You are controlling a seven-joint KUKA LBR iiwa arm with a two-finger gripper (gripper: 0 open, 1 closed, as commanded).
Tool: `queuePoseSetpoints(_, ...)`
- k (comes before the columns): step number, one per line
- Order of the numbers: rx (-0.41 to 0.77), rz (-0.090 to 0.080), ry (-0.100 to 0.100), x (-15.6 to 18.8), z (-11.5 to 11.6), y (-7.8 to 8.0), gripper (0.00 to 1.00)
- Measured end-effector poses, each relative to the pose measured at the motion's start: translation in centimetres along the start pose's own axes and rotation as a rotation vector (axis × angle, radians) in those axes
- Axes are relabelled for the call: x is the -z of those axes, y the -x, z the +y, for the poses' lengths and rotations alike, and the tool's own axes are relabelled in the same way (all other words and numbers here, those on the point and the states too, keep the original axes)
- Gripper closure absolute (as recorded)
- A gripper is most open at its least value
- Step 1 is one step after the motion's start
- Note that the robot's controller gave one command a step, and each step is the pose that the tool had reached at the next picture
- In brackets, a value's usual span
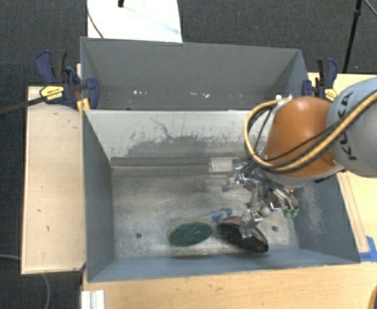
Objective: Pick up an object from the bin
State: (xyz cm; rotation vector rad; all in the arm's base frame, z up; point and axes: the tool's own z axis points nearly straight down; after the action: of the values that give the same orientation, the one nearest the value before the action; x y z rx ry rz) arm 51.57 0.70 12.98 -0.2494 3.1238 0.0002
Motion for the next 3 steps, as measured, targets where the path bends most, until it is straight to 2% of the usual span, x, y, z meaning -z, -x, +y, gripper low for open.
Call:
queuePoseSetpoints(1, 0.001, 0.004, 0.000, -0.7, 0.0, -0.3, 1.00)
queuePoseSetpoints(2, 0.001, -0.027, -0.003, -0.3, 0.0, 0.5, 0.00)
queuePoseSetpoints(3, 0.196, -0.010, 0.000, -5.3, -0.5, 0.8, 0.00)
